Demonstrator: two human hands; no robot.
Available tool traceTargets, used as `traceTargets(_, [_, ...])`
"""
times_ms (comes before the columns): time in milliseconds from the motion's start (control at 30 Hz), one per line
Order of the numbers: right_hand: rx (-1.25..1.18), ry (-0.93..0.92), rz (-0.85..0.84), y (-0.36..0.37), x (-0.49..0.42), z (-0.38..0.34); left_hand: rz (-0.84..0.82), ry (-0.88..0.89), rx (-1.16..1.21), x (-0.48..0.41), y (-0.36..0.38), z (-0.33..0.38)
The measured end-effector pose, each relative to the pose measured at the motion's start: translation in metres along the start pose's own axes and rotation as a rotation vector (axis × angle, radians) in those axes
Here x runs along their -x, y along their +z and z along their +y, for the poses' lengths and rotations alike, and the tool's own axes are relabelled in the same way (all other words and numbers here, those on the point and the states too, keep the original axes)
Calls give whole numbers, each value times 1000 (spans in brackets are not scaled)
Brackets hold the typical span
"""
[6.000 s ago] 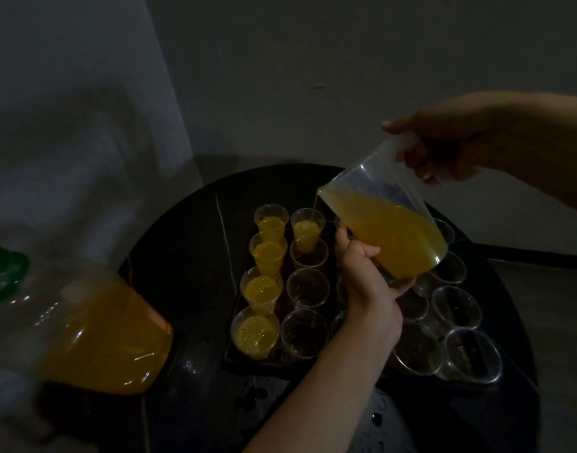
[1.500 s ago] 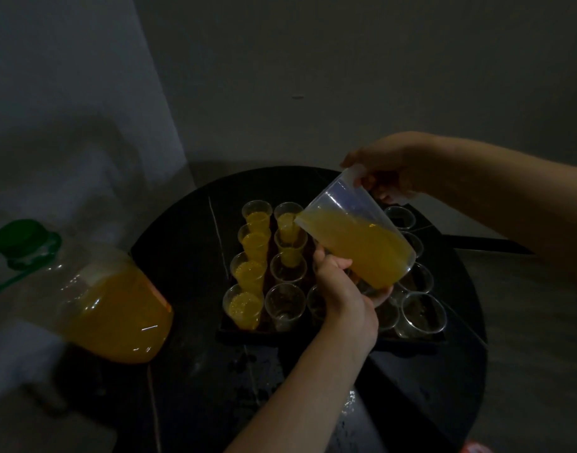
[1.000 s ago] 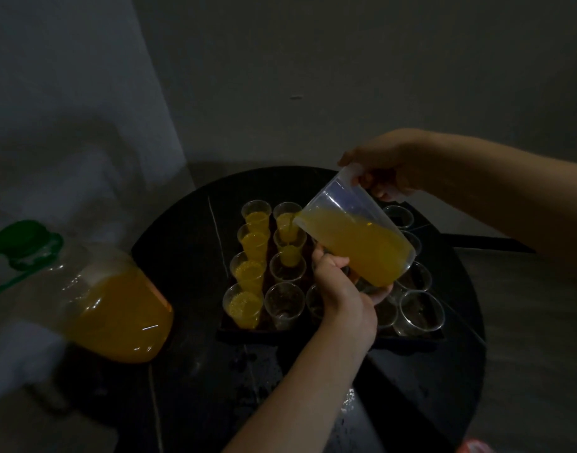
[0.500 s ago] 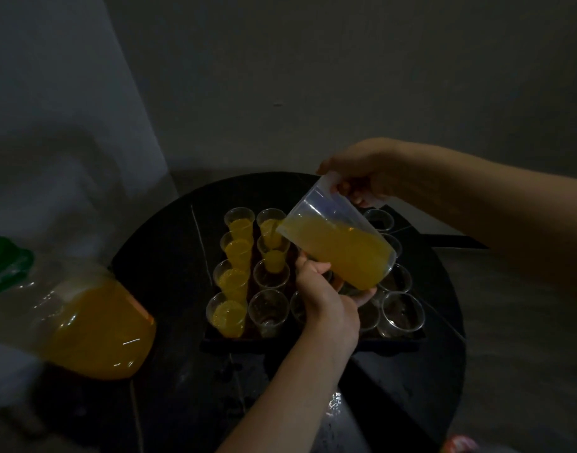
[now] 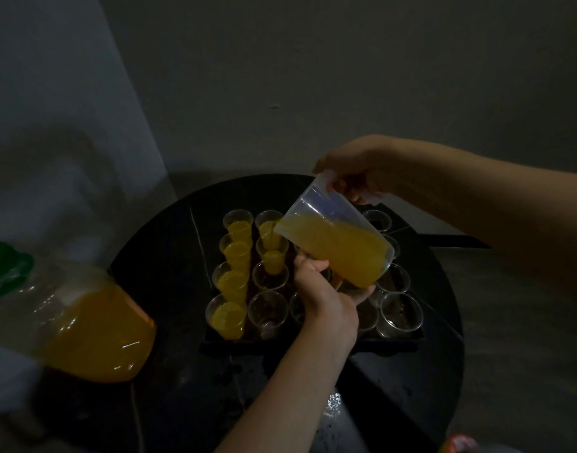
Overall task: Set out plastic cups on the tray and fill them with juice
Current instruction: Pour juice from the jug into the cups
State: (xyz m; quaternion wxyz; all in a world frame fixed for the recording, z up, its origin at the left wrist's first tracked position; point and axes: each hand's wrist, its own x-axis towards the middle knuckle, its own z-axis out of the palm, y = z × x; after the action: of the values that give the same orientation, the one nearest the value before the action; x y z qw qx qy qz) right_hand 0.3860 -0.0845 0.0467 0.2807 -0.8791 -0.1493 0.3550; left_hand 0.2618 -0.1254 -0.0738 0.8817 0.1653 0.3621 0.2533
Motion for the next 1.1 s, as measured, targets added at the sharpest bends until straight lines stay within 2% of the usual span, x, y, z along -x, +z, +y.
traceTargets(233, [59,-22,5,-1,3,0,-11,-9,7,1,1,1])
traceTargets(1100, [45,-16,-2,-1,6,-1,-28,-5,-9,2,-1,-1])
